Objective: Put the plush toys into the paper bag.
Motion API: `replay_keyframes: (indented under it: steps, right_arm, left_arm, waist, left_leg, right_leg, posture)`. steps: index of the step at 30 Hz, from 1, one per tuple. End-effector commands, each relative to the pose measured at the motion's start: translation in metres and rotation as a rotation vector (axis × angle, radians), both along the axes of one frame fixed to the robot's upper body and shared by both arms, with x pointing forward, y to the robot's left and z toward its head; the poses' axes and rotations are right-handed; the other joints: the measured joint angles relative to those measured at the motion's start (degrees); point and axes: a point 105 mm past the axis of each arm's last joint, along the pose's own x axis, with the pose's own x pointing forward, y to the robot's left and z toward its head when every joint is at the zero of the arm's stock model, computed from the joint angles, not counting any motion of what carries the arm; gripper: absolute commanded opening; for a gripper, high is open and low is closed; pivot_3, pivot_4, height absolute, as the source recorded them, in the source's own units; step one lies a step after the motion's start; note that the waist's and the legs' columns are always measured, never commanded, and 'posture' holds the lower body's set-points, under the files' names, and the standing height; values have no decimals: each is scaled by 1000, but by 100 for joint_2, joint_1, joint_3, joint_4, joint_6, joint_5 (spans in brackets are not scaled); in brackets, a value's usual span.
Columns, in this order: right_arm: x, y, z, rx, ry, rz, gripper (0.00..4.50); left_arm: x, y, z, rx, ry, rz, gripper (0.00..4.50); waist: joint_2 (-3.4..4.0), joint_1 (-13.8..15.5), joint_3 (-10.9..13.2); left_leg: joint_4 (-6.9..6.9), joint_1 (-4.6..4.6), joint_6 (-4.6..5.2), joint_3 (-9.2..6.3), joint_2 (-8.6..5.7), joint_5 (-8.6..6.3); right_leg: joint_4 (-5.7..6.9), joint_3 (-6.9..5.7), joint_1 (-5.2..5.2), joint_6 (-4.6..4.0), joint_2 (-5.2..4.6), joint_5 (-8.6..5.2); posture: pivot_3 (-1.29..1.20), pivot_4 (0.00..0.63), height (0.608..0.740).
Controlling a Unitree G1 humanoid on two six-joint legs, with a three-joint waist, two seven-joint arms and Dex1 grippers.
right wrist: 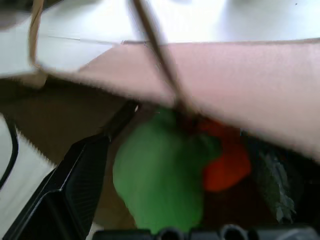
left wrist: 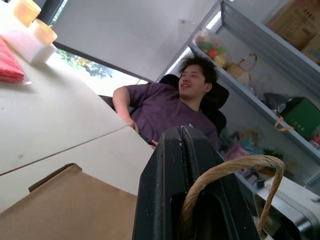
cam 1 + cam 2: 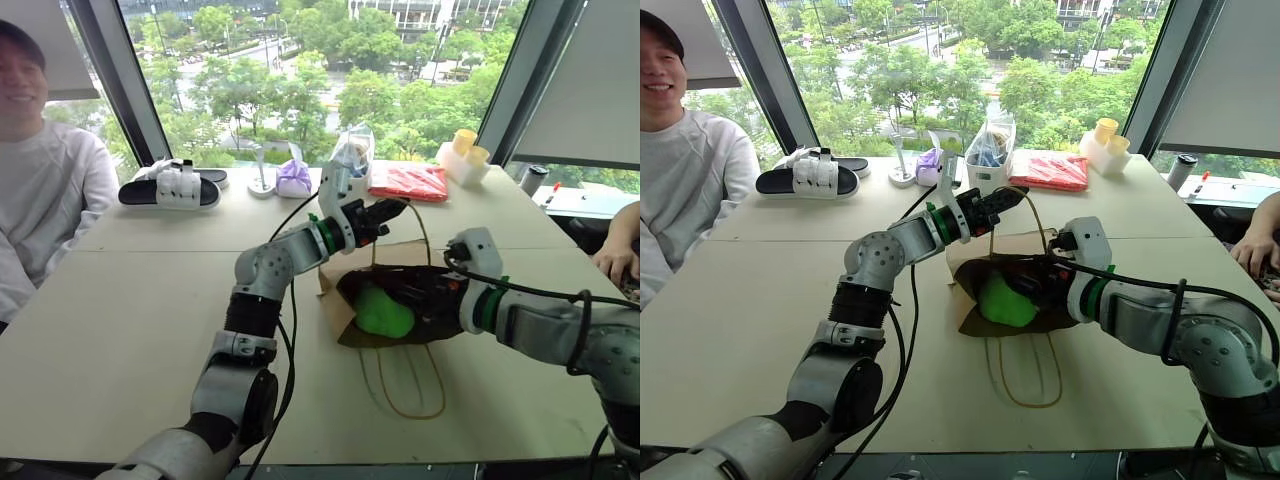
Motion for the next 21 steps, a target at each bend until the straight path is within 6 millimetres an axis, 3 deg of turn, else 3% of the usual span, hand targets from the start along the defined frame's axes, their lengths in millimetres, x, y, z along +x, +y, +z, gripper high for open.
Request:
replay_keyframes:
  steps: [1,6,10,12,17,21]
  right_arm:
    - [-27,-3,23,28,-78,59,4470]
    - [-65,-23,27,79,-51,73,4470]
    - [-89,-46,-9,93,105,-14,4470]
    - [-97,-46,-28,169,158,-37,4470]
    - [-101,-32,-57,320,211,-54,4470]
    - [-92,-27,-70,379,213,-69,4470]
  left_arm:
    - [2,-1,13,-26,-45,7,0]
    - [3,-1,12,-24,-44,-3,0]
    - [3,-2,12,-21,-49,-12,0]
    - [4,-3,12,-22,-53,-14,0]
    - [2,-8,11,-25,-54,-27,0]
    - [1,-9,11,-24,-56,-32,0]
  waist:
    - [-2,-20,1]
    - [-5,-16,3]
    - [-11,-16,2]
    - [-15,-20,1]
    - [-10,-37,-1]
    - [-9,-28,-2]
  left_leg:
    - [0,0,2,2,0,-1]
    - [2,6,8,5,2,-5]
    - [8,8,10,7,2,-6]
    - [13,11,15,7,4,-9]
    - [20,14,15,20,8,-9]
    - [22,11,14,18,7,-9]
  right_leg:
    - [-2,0,2,0,0,0]
    - [-1,1,10,1,1,0]
    - [1,1,14,1,1,0]
    - [1,1,19,3,3,-1]
    - [1,10,15,8,3,-5]
    - [2,9,14,8,3,-5]
  posture:
    - [0,150,740]
    - [0,150,740]
    - [0,150,740]
    - [0,150,740]
    - [0,150,740]
    - [0,150,740]
